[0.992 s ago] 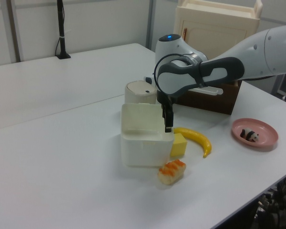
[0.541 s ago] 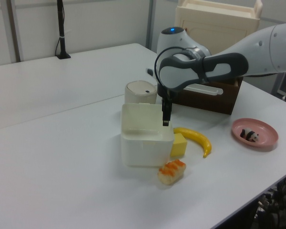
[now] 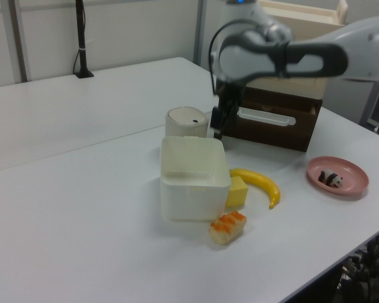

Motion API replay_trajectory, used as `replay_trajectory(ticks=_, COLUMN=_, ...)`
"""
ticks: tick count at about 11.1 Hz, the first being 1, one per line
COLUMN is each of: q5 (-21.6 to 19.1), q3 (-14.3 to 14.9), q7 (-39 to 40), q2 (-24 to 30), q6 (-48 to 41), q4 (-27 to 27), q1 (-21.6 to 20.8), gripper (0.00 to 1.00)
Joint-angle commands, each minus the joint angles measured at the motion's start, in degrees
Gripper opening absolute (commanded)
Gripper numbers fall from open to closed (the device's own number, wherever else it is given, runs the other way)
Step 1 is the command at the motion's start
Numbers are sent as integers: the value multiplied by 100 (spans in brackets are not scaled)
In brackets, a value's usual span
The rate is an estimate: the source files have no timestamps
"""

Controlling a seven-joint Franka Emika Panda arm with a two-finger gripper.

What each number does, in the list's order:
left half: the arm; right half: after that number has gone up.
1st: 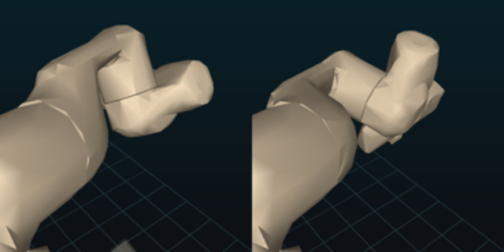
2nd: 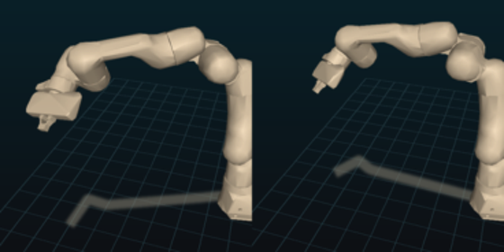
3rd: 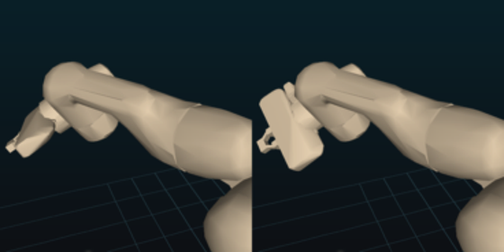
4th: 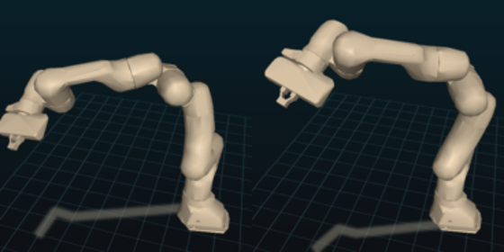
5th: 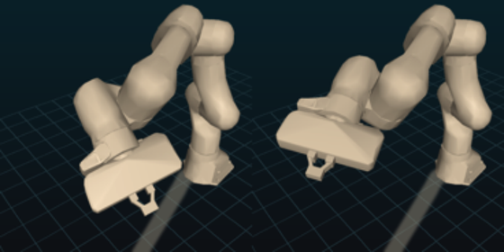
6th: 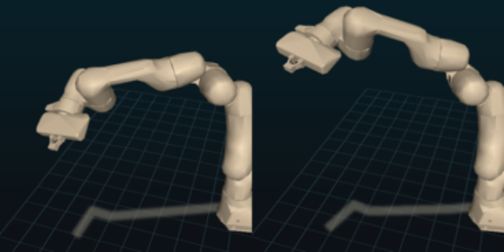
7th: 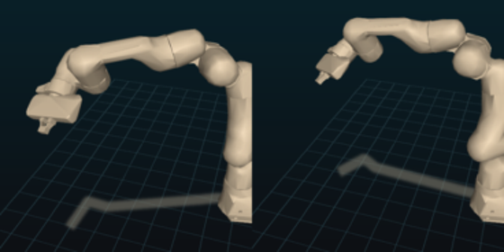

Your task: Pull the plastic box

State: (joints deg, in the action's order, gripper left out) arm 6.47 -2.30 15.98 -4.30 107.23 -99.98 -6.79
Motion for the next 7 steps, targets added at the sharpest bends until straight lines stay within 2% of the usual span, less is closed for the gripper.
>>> replay_trajectory(ticks=1, q5=-435, q3=37, q7=-934, q2=482, q6=-317, q4=32, q1=317, gripper=100)
replay_trajectory(ticks=2, q5=-471, q3=37, q7=-1383, q2=561, q6=-317, q4=40, q1=423, gripper=100)
replay_trajectory(ticks=4, q5=-489, q3=54, q7=-1650, q2=754, q6=-543, q4=14, q1=573, gripper=100)
replay_trajectory(ticks=7, q5=-401, q3=81, q7=-2429, q2=799, q6=-1063, q4=23, q1=573, gripper=100)
